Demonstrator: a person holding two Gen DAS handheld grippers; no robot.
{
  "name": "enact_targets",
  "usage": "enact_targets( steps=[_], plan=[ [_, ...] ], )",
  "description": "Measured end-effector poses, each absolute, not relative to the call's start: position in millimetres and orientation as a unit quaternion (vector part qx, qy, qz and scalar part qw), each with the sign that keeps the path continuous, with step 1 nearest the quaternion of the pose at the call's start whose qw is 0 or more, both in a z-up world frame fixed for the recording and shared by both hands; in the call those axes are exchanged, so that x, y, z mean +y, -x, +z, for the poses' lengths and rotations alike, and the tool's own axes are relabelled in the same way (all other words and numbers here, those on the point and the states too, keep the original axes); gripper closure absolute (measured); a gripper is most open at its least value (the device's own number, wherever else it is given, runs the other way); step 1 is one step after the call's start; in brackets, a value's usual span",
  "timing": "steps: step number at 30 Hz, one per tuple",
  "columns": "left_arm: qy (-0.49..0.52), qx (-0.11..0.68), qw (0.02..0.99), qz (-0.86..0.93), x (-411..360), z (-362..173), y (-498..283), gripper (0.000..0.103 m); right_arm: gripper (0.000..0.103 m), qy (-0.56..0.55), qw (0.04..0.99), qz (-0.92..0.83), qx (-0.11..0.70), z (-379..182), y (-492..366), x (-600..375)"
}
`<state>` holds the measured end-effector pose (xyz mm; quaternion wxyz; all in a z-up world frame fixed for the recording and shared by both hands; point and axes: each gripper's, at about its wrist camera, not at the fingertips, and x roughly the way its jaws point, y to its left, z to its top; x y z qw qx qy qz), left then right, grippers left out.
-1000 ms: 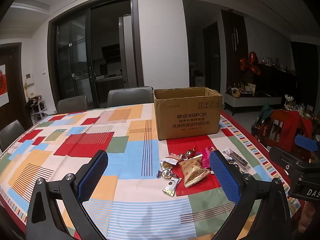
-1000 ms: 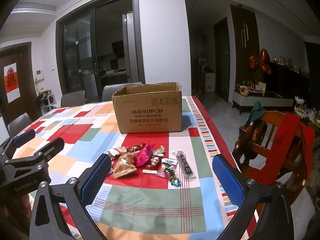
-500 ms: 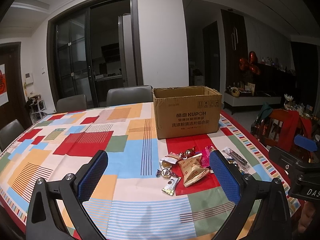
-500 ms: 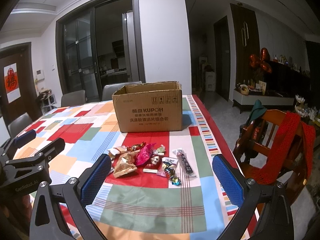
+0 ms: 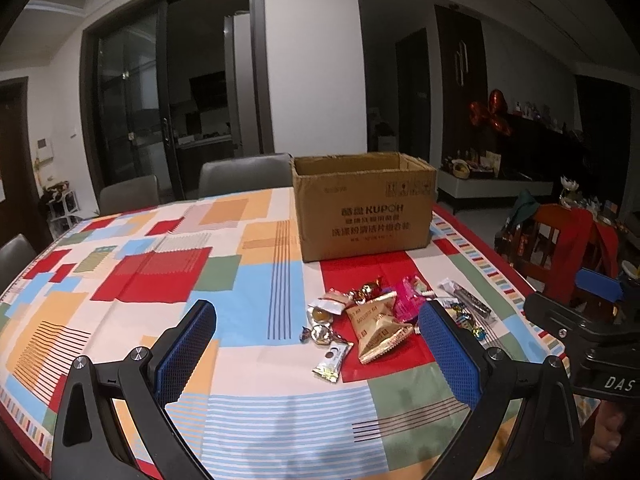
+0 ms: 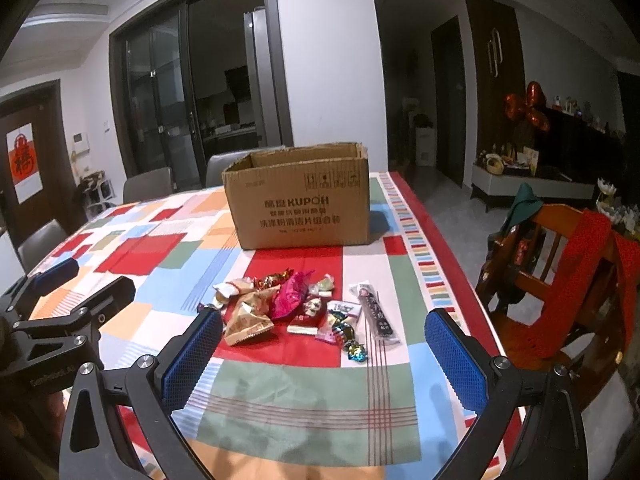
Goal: Organize snacks
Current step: 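Grasp the gold biscuit packet with the left tool while the right tool grasps the blue foil candy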
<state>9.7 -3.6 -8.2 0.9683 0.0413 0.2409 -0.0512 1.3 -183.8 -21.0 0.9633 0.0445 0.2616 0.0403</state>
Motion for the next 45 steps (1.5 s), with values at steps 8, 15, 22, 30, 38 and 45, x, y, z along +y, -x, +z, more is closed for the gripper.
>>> enact_targets(
  steps=[8, 15, 22, 30, 38, 45],
  plan=[
    [-0.050, 0.273, 0.958, -0.076, -11.2, -22.6, -30.4, 0.004, 0.001, -0.046, 0.953, 0.054, 0.296, -38.9, -25.0, -187.8],
    [-0.048, 0.304, 0.947, -0.095, -19.4, -36.8, -54.3, 0.015, 0.005, -0.041, 0.945, 0.062, 0.317, -52.2, -46.4, -190.8],
    [-0.039, 0.343, 0.931, -0.114, -24.3, -52.5, -80.3, 0.022, 0.014, -0.048, 0.931, 0.076, 0.353, -69.6, -69.9, -194.8],
    [-0.016, 0.391, 0.910, -0.138, -31.8, -72.8, -115.7, 0.033, 0.023, -0.049, 0.921, 0.083, 0.377, -84.9, -90.1, -195.9],
    [0.004, 0.429, 0.891, -0.152, -35.5, -92.8, -142.7, 0.038, 0.039, -0.055, 0.909, 0.092, 0.402, -99.7, -107.3, -196.9],
    [0.025, 0.455, 0.875, -0.164, -37.0, -104.0, -155.8, 0.044, 0.051, -0.069, 0.900, 0.100, 0.418, -109.9, -115.5, -198.6]
  ],
)
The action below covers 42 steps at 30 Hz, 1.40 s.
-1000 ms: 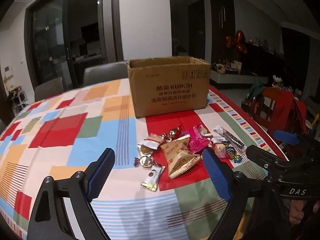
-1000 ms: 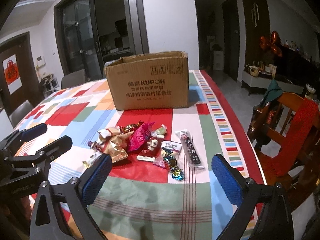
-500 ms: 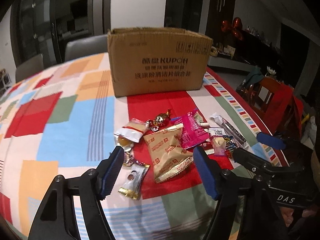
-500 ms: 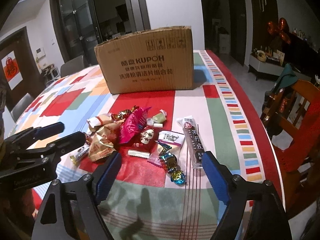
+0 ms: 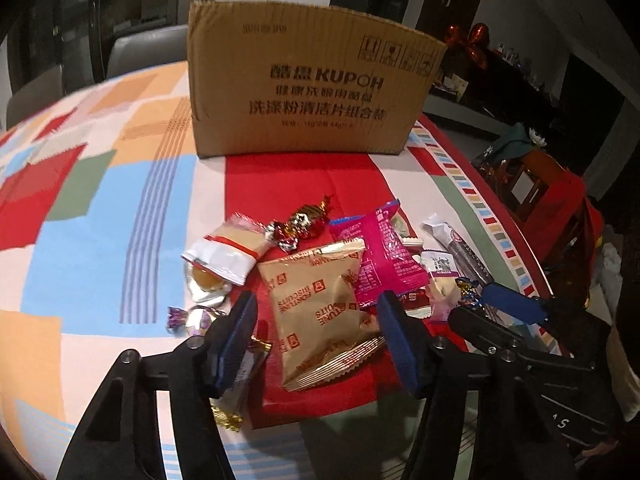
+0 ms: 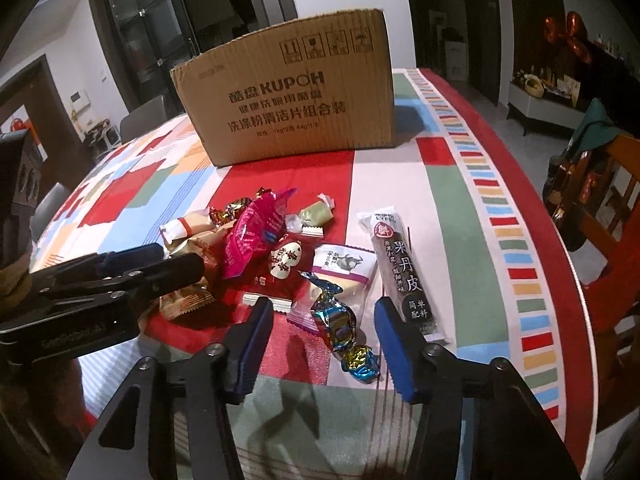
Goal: Organize snacks
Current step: 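Grasp the gold biscuit packet with the left tool while the right tool grasps the blue foil candy, then carry both snacks over the cardboard box and open both tools to drop them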
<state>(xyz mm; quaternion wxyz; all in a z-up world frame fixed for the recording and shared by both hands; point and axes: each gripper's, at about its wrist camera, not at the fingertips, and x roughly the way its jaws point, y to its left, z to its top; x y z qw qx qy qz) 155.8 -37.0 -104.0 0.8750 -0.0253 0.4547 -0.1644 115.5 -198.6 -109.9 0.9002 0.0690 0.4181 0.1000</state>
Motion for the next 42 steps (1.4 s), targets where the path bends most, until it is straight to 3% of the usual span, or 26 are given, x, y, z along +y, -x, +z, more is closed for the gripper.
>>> enact_targets(
  steps=[9, 13, 26, 42],
  plan=[
    [0.027, 0.462, 0.870, -0.168, -41.1, -108.7, -161.7, 0.055, 0.078, -0.074, 0.894, 0.105, 0.429, -116.7, -120.1, -200.3],
    [0.022, 0.456, 0.874, -0.166, -42.3, -106.4, -159.7, 0.060, 0.079, -0.077, 0.895, 0.107, 0.427, -114.9, -118.6, -200.6],
    [0.017, 0.419, 0.892, -0.166, -40.3, -77.4, -137.3, 0.061, 0.079, -0.071, 0.915, 0.107, 0.382, -79.2, -103.5, -200.7],
    [-0.012, 0.308, 0.938, -0.159, -24.8, -8.9, -111.3, 0.061, 0.079, -0.052, 0.940, 0.122, 0.314, -13.3, -95.2, -190.3]
  ],
)
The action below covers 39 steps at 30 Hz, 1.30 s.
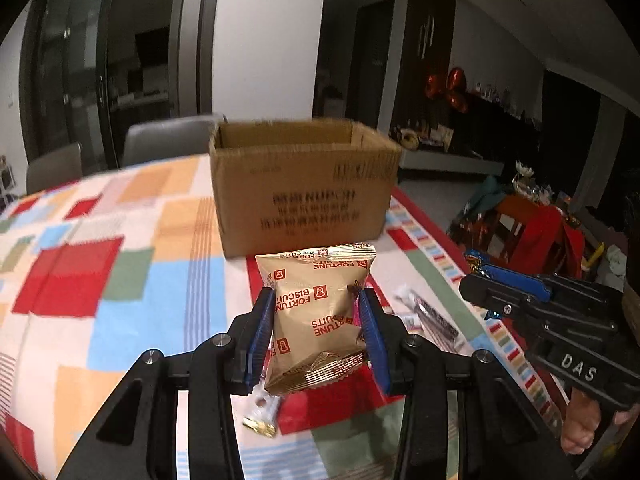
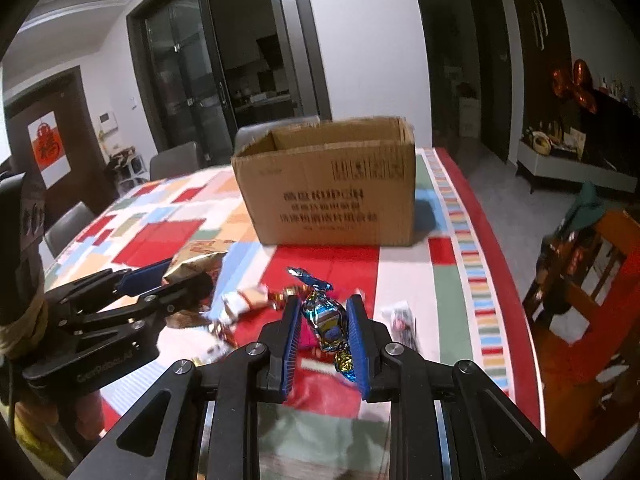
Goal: Organize snacks
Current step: 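Carry both snacks over the cardboard box and open both tools to drop them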
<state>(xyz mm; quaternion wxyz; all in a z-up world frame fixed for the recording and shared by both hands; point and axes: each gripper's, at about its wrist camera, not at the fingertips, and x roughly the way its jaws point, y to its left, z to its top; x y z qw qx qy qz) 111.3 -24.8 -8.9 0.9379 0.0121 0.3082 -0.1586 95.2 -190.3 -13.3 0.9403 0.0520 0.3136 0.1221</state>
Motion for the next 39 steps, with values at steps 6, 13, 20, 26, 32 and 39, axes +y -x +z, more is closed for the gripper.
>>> enact_targets(
  steps=[6, 13, 20, 26, 32, 39],
  plan=[
    [-0.010, 0.276, 0.949, -0.154, -17.4, 19.7, -125.1, 0.061, 0.079, -0.054, 0.953, 0.118, 0.273, 13.6, -112.6, -187.1],
    [-0.017, 0.246, 0.960, -0.133, -10.3, 50.7, -158.5, 0.061, 0.079, -0.064, 0.964, 0.113, 0.231, 41.4, -142.5, -186.4],
    [-0.022, 0.243, 0.962, -0.126, -9.4, 66.6, -196.6, 0.061, 0.079, -0.082, 0.968, 0.110, 0.209, 60.5, -182.7, -188.5],
    [-0.012, 0.253, 0.960, -0.117, -5.7, 76.8, -237.7, 0.061, 0.078, -0.085, 0.971, 0.109, 0.194, 76.0, -215.5, -184.6],
    [-0.004, 0.274, 0.954, -0.123, -3.4, 84.4, -281.1, 0.061, 0.079, -0.076, 0.968, 0.116, 0.207, 80.7, -251.6, -178.1],
    [0.010, 0.310, 0.943, -0.124, -1.7, 82.5, -331.7, 0.061, 0.079, -0.071, 0.967, 0.111, 0.219, 83.4, -289.0, -172.8]
  ],
)
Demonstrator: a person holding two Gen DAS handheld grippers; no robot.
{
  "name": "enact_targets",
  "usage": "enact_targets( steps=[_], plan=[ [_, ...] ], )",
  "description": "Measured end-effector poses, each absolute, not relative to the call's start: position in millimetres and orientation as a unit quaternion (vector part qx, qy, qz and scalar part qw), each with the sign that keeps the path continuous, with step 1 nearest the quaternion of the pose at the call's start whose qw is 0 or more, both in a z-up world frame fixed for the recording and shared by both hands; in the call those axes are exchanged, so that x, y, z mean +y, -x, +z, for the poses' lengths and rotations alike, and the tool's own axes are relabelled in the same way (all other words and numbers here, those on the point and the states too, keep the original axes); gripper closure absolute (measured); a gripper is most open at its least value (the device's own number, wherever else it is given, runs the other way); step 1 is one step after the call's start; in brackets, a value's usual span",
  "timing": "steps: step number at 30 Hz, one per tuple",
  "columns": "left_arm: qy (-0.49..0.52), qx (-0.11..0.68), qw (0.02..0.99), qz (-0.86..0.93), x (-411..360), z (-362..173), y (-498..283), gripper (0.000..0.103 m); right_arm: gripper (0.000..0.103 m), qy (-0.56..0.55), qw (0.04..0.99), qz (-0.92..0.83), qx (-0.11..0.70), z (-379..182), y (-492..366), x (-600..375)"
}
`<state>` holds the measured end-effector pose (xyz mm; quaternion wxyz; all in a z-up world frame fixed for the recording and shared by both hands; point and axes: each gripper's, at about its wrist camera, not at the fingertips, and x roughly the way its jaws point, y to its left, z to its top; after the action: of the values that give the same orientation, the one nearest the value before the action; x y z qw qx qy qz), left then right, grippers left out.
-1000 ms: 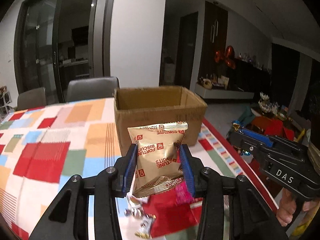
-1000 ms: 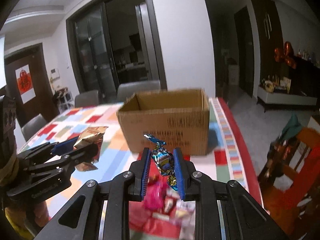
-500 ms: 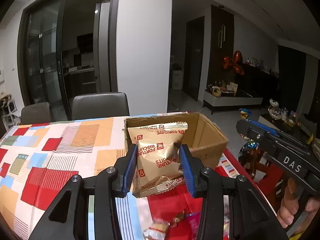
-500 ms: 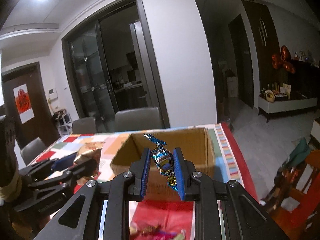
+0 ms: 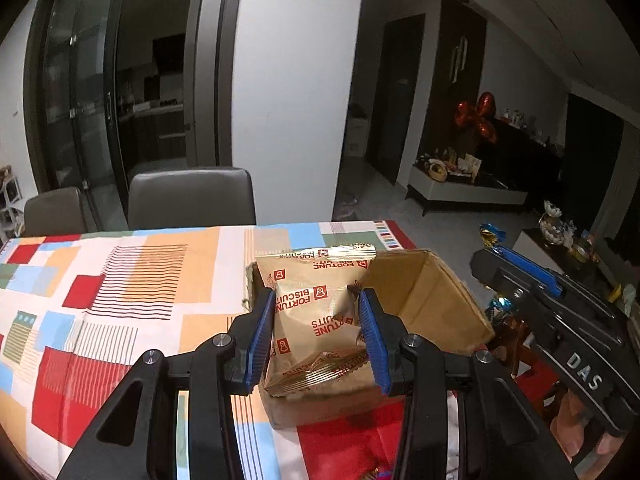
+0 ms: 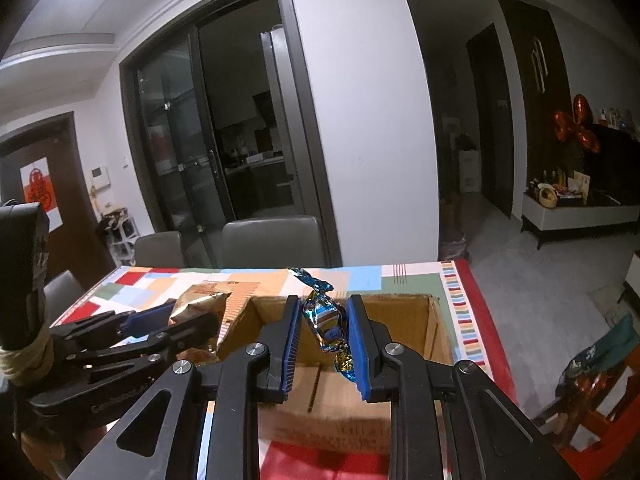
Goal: Organize snacks
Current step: 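Carry both snacks over the cardboard box and open both tools to drop them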
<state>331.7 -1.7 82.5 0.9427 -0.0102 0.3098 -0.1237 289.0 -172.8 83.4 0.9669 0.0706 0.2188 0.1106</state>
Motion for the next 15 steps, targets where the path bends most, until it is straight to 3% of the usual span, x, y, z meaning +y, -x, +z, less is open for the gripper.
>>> enact_targets(
  steps=[15],
  plan=[
    [-0.007, 0.363, 0.924, -0.117, -12.6, 69.4, -386.1, 0.058, 0.078, -0.055, 0.955, 0.083, 0.279, 62.2, -344.0, -174.9]
  ],
)
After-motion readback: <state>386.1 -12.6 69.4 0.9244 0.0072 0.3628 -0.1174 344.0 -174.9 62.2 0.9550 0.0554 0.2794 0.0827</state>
